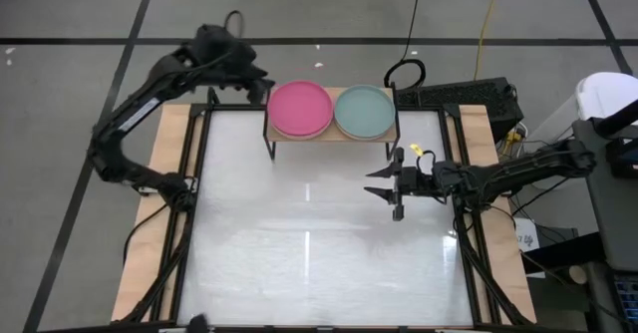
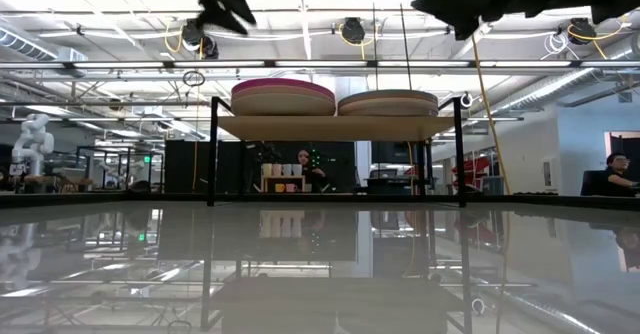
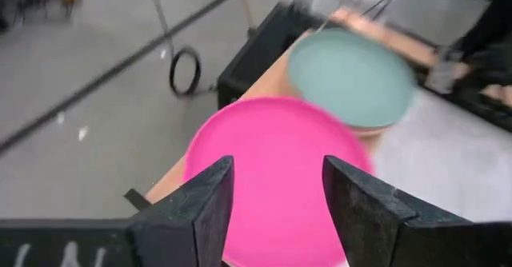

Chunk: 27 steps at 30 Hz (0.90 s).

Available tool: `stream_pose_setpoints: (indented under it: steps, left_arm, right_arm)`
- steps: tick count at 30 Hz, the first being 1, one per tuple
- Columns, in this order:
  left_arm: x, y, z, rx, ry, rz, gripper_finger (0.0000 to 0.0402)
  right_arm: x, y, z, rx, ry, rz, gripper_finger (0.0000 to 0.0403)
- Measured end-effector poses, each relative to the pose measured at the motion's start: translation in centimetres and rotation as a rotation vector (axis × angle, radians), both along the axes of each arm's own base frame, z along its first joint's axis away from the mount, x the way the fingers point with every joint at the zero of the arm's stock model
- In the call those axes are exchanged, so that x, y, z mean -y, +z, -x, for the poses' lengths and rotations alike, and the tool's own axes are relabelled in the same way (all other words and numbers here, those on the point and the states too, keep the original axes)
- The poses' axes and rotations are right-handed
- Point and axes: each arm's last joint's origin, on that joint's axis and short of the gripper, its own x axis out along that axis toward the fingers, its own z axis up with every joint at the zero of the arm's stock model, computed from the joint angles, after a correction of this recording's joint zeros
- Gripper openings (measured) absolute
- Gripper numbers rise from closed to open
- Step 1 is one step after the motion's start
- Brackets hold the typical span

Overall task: Place and stack plates onto a shelf
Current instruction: Return to Home Position

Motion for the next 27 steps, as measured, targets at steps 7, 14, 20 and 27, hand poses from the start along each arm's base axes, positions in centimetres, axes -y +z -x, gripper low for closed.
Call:
stream_pose_setpoints:
  steps: [7, 14, 20, 27]
  left_arm:
    - [6.1, 4.1, 3.9, 0.130, -0.092, -0.128, 0.0197]
    - [11.4, 4.7, 7.2, 0.247, -0.200, -0.202, 0.0197]
    - [13.5, 0.5, 8.7, 0.362, -0.233, -0.208, 0.0197]
    - [14.5, -6.5, 9.0, 0.450, -0.286, -0.184, 0.0197]
  right_arm:
    - [0.5, 2.0, 3.2, 0.053, 0.001, -0.043, 0.0144]
    - [1.0, 2.4, 6.6, 0.023, -0.001, -0.067, 0.0144]
    - [1.3, 3.0, 8.7, 0.071, 0.001, -0.092, 0.0144]
    - [1.4, 2.4, 9.7, 0.011, -0.002, -0.076, 0.0144]
